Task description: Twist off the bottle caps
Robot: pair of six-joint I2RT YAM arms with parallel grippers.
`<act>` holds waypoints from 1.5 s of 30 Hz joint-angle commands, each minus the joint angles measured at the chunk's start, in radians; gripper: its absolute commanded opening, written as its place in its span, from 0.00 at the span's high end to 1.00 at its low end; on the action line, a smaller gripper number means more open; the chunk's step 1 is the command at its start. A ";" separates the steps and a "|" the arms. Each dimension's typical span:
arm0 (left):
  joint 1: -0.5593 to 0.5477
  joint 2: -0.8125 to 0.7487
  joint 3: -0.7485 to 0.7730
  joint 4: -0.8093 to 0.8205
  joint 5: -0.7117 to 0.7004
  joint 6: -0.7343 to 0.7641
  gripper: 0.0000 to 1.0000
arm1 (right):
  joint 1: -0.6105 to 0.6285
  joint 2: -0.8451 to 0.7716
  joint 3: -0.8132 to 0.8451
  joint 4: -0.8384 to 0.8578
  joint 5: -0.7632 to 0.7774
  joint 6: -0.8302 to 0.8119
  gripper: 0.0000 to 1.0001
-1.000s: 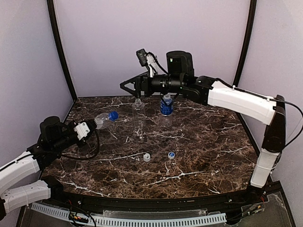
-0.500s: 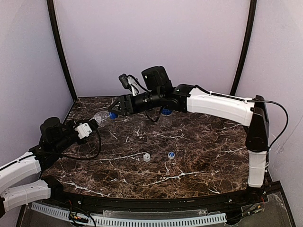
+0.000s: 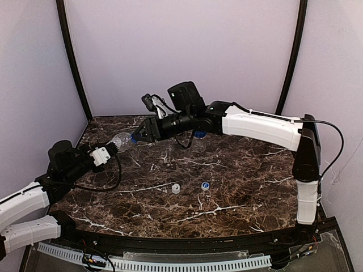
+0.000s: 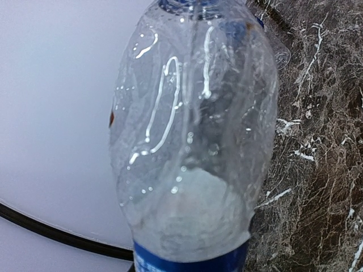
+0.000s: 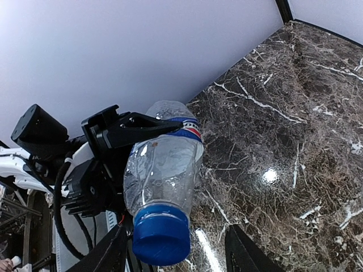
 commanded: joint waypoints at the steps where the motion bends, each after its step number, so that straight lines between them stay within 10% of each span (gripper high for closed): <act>1: -0.004 0.004 -0.016 0.027 0.003 0.003 0.78 | 0.007 0.027 0.028 -0.013 -0.015 -0.007 0.43; 7: -0.004 0.000 -0.017 0.020 0.009 0.001 0.78 | 0.007 0.034 0.046 -0.012 -0.019 -0.025 0.63; 12: -0.004 -0.011 0.000 -0.045 0.071 -0.023 0.78 | 0.008 0.020 0.043 0.000 -0.034 -0.121 1.00; 30: -0.004 -0.042 0.106 -0.570 0.526 -0.130 0.80 | 0.182 -0.348 -0.518 0.152 0.061 -1.699 1.00; 38: -0.004 -0.053 0.094 -0.545 0.497 -0.163 0.80 | 0.158 -0.379 -0.507 0.211 0.338 -1.613 1.00; 45: 0.002 -0.077 0.046 -0.350 0.356 -0.330 0.80 | -0.010 -0.393 -0.429 -0.063 0.668 -0.908 1.00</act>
